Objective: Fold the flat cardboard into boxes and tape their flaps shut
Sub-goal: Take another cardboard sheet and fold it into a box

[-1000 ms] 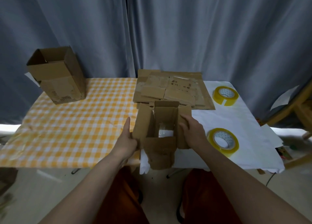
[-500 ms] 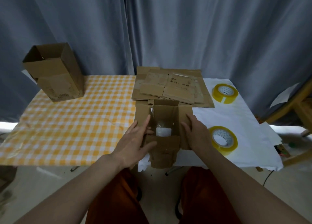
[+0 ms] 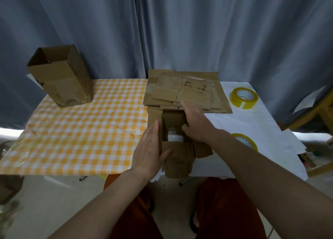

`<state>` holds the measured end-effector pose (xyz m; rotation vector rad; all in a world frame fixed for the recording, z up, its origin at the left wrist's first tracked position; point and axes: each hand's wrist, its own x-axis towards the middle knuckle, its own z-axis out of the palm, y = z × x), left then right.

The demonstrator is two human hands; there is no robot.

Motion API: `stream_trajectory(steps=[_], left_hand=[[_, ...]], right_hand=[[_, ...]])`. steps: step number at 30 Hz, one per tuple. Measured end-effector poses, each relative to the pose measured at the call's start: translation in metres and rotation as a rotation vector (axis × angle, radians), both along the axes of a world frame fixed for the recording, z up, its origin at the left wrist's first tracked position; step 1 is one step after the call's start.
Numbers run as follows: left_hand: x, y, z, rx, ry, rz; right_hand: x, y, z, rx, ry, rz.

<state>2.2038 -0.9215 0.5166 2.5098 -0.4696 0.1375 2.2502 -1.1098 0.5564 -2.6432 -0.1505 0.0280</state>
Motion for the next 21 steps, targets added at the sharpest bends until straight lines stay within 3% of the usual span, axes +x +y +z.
stream_trajectory(steps=[5, 9, 12, 14, 16, 18, 21], left_hand=[[0.005, 0.005, 0.003, 0.009, 0.038, -0.005], [0.003, 0.003, 0.005, -0.038, -0.026, 0.011], [-0.002, -0.003, 0.006, -0.298, 0.000, 0.173], [-0.005, -0.008, 0.005, -0.534, 0.146, 0.099], [-0.006, -0.016, 0.002, -0.463, 0.214, -0.057], [-0.006, -0.022, 0.002, -0.250, 0.178, -0.165], [-0.006, -0.027, -0.006, 0.001, 0.110, -0.196]], right_hand=[[-0.004, -0.011, -0.001, -0.343, 0.080, 0.251], [-0.006, -0.014, -0.004, -0.534, 0.133, 0.265], [-0.007, -0.016, -0.007, -0.528, 0.145, 0.269], [-0.006, -0.016, -0.008, -0.495, 0.157, 0.270], [-0.004, -0.016, -0.009, -0.453, 0.153, 0.258], [-0.006, -0.016, -0.010, -0.407, 0.151, 0.242], [-0.012, -0.017, -0.014, -0.273, -0.019, 0.254]])
